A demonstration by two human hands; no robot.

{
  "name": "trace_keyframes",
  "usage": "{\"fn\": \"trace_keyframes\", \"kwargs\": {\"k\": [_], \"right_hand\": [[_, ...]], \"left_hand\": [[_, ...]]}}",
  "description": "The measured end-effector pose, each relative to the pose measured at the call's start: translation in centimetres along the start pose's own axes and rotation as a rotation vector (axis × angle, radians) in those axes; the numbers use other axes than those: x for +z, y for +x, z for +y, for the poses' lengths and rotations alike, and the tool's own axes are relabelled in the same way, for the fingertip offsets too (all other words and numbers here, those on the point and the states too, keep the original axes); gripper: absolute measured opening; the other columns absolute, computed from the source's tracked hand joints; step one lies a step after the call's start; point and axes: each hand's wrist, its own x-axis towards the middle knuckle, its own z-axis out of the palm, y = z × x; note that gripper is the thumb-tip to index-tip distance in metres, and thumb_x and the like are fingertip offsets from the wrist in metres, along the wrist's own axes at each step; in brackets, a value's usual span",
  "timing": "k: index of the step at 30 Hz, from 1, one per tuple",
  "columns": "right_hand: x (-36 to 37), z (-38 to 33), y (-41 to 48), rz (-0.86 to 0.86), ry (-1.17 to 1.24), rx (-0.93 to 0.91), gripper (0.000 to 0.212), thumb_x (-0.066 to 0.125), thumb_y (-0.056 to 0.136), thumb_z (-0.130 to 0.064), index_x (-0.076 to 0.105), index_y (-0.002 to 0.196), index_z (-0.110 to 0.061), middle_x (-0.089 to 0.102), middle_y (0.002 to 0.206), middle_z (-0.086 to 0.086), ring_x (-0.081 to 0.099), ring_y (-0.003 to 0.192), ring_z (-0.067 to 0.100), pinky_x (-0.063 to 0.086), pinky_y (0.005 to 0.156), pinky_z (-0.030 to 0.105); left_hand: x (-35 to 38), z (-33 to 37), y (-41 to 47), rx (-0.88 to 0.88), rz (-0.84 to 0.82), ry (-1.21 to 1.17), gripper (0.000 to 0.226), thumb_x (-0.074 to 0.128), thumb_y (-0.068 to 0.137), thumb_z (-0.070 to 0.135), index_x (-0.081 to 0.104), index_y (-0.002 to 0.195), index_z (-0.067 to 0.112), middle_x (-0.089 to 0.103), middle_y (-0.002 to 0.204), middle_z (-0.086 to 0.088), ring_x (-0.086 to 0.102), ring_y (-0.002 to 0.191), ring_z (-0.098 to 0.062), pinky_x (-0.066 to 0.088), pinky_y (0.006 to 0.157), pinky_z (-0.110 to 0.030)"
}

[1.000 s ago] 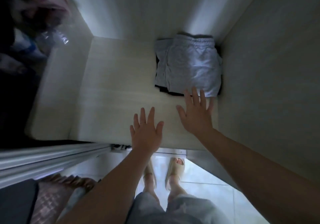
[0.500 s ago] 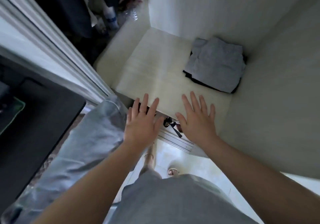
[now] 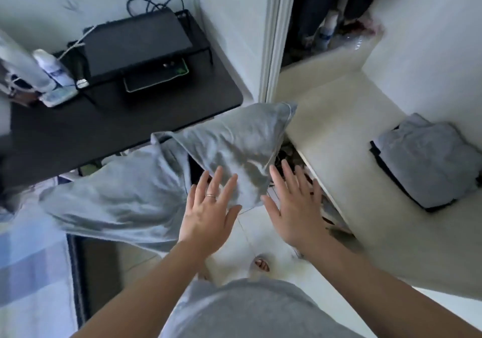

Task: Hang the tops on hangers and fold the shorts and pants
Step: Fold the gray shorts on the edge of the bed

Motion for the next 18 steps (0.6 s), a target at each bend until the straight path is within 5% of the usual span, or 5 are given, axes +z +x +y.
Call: {"fn": "trace_keyframes", "kwargs": {"k": [18], "right_hand": [[12.9, -37.8, -10.3, -0.224, -0.097, -0.738, 0.073, 0.013, 0.093, -0.066, 0.016, 0.158, -0.034, 0.009, 0.169, -0.005, 0.010, 0.155, 0.025, 0.013, 0.118, 0.060]], "left_hand": [[2.4, -27.7, -36.2, -0.814, 0.172, -0.180, 0.071, 0.009, 0.094, 0.066, 0.010, 0.159, 0.038, 0.004, 0.169, 0.001, 0.000, 0.155, -0.030, 0.009, 0.123, -0.052]]}}
